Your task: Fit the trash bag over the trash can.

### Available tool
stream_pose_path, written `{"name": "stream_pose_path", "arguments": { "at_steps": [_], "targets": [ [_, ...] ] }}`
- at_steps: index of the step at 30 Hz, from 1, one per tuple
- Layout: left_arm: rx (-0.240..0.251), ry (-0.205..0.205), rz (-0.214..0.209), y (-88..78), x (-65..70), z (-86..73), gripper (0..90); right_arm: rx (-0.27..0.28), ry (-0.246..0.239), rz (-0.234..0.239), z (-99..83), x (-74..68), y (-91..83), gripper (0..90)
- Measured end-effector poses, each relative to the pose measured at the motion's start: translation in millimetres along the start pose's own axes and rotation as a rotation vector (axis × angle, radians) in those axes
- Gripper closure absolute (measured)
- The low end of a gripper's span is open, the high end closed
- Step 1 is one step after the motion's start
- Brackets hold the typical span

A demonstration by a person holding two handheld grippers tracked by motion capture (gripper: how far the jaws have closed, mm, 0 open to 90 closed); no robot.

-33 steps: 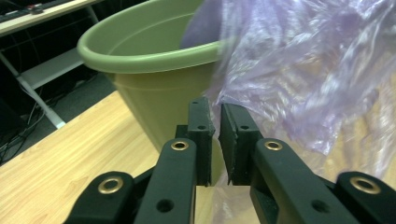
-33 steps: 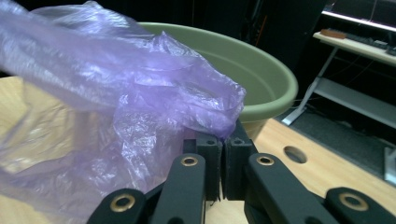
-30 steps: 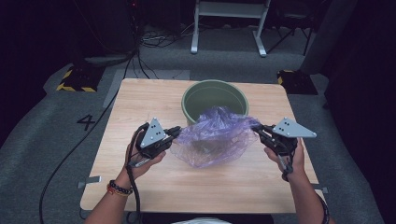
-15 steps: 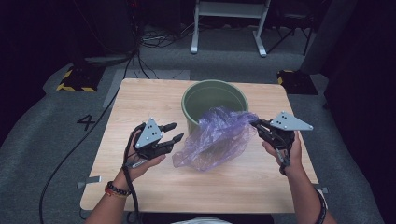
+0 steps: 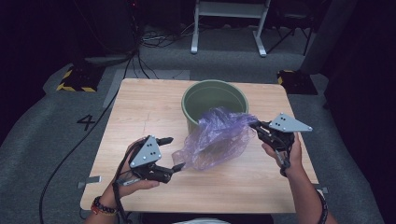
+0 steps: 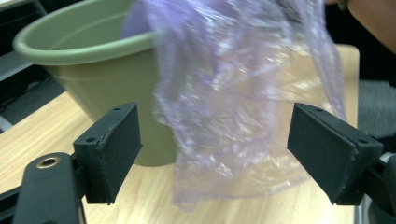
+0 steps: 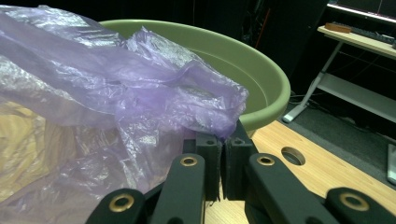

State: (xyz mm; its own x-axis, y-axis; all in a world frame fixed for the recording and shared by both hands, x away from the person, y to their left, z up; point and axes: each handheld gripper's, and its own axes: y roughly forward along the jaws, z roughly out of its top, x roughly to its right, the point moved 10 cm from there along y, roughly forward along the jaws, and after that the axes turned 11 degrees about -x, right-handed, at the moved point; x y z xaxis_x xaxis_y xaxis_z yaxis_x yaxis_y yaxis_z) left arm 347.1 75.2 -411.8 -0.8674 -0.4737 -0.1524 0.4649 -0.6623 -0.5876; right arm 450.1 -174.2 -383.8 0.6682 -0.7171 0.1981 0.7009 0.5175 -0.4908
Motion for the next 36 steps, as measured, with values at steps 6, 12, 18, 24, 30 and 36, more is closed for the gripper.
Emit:
{"name": "stream_pose_path", "arguments": {
  "at_steps": [6, 12, 18, 24, 30, 36],
  "targets": [
    [-0.008, 0.039, -0.014, 3.5, 18.7, 3.4, 16.5, -0.001, 0.006, 0.004, -1.7, 0.7, 0.9, 88.0],
    [-0.002, 0.061, -0.039, 9.8, 31.2, 8.7, 16.8, -0.003, -0.001, -0.001, -2.3, 0.3, 1.7, 87.4],
    [0.011, 0.090, -0.079, 19.2, 49.0, 17.0, 16.8, -0.001, -0.003, 0.007, -1.5, -1.8, 2.9, 86.4],
    [-0.004, 0.052, 0.057, 28.3, 19.9, 26.6, 27.4, 0.003, -0.007, 0.010, -0.5, -2.9, 3.4, 86.1],
    [-0.014, 0.013, 0.154, 28.4, -22.1, 28.5, 57.7, 0.015, -0.003, 0.011, 1.7, -1.1, 2.9, 86.0],
    [-0.022, 0.038, 0.178, 26.7, -44.5, 31.0, 78.3, 0.025, -0.010, 0.010, 6.7, -0.8, 1.3, 86.0]
  ]
}}
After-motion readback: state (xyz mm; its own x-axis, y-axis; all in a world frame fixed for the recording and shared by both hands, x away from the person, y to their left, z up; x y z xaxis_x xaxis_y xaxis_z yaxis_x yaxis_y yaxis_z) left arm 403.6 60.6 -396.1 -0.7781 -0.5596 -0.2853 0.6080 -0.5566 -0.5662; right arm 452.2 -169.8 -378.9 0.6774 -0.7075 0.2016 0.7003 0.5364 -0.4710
